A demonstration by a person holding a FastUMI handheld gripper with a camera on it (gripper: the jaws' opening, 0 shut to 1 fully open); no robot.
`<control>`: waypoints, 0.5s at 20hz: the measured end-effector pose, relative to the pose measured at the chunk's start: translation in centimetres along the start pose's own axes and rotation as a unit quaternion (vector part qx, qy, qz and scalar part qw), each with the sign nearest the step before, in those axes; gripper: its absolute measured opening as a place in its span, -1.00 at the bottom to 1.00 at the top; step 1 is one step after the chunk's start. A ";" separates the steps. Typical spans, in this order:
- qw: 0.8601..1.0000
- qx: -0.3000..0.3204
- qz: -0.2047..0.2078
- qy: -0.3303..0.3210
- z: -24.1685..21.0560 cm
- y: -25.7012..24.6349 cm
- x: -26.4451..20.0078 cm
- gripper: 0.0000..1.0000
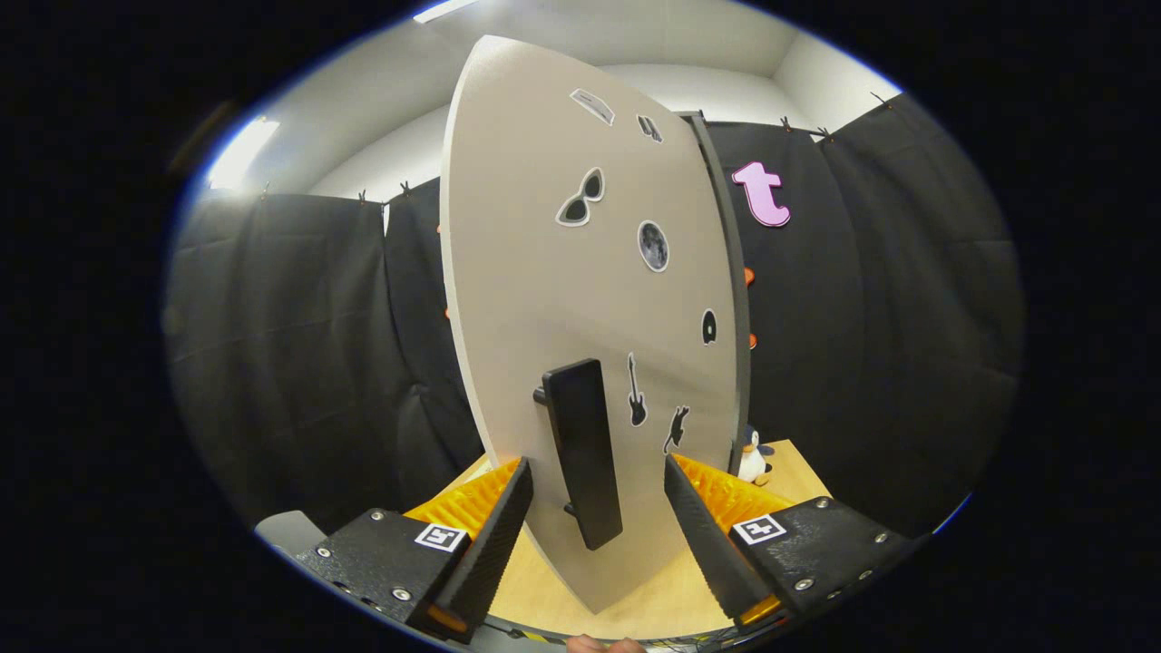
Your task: Open the shoe cabinet door, grab the shoes and put them into the shoe cabinet, then close the shoe cabinet door.
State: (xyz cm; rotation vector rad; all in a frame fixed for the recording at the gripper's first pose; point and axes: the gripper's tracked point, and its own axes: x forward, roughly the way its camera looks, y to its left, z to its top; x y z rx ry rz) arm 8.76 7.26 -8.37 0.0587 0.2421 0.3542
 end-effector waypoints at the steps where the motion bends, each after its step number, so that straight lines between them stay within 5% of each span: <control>1: 1.000 0.005 0.000 -0.002 0.2 0.8 0.8 0.84; 10: 1.000 0.010 0.001 -0.009 1.1 7.4 8.4 0.84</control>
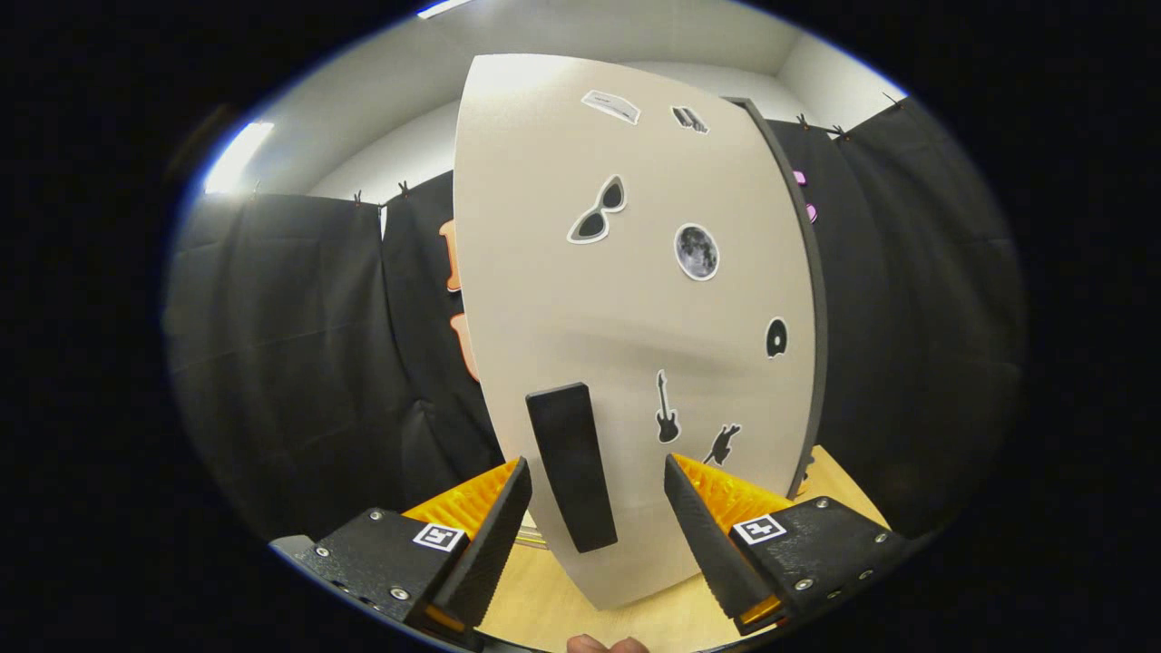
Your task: Open the shoe cabinet door, grab the shoes and put them into the shoe cabinet, then close the shoe cabinet door.
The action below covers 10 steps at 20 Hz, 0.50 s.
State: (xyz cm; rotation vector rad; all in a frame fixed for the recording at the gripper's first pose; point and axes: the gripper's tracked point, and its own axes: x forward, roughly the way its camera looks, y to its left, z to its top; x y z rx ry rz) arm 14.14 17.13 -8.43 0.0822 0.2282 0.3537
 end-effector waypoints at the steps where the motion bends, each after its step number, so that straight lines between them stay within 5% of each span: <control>1: 1.000 0.001 0.000 0.001 -0.1 0.5 0.8 0.85; 10: 1.000 0.015 0.002 0.003 -0.3 1.8 6.7 0.86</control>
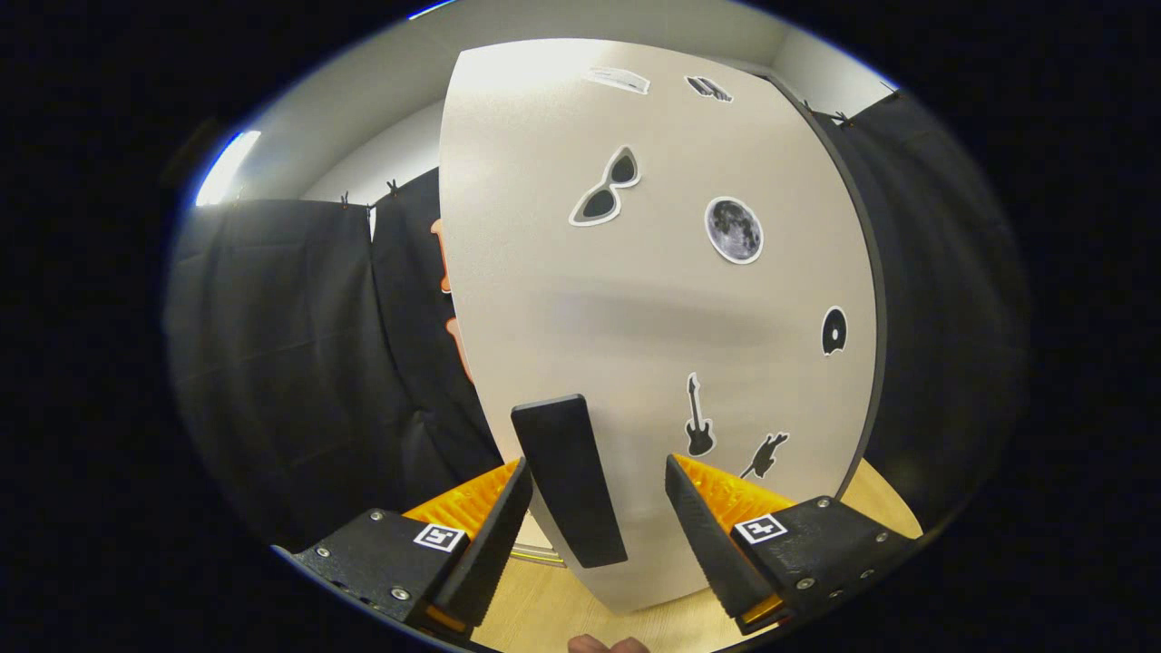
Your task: Open the shoe cabinet door, grab the shoes and put them into the shoe cabinet, then close the shoe cabinet door.
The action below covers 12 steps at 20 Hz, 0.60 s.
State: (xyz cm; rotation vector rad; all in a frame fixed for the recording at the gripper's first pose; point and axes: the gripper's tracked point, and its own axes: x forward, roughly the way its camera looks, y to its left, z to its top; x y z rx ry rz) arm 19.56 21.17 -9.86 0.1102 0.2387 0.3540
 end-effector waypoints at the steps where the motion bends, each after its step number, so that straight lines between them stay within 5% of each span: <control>1: 1.000 -0.004 -0.002 0.000 0.1 0.3 0.7 0.86; 12: 0.998 -0.048 -0.031 -0.005 0.5 0.7 5.2 0.80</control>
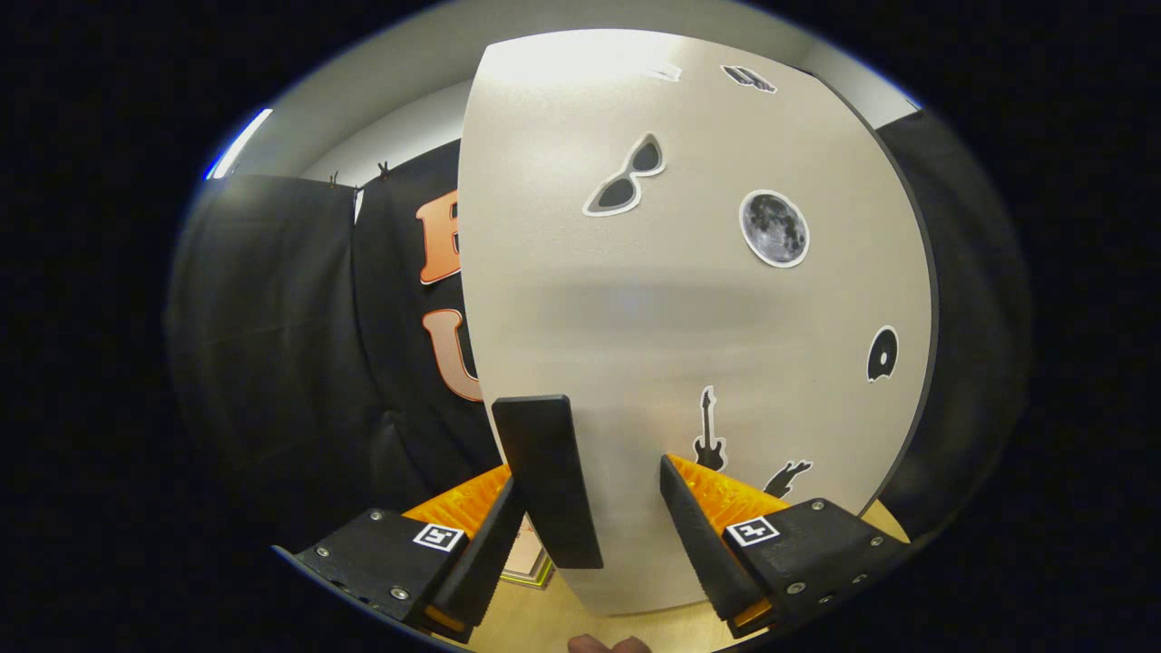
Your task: Open the shoe cabinet door, grab the shoes and put them into the shoe cabinet, then close the shoe cabinet door.
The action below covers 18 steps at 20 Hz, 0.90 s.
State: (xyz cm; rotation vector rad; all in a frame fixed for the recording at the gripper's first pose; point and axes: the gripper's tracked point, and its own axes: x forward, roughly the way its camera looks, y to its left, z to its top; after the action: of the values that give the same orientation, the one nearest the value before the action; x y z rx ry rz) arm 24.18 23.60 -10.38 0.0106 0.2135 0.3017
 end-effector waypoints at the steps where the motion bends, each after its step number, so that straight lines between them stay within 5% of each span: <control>1: 1.000 -0.012 -0.005 0.000 0.0 -0.1 0.1 0.80; 18: 0.996 -0.006 -0.086 0.005 -0.6 -0.3 1.5 0.81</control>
State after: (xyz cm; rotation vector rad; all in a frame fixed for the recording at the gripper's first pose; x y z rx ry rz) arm 25.51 23.78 -11.30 -0.0214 0.2215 0.1307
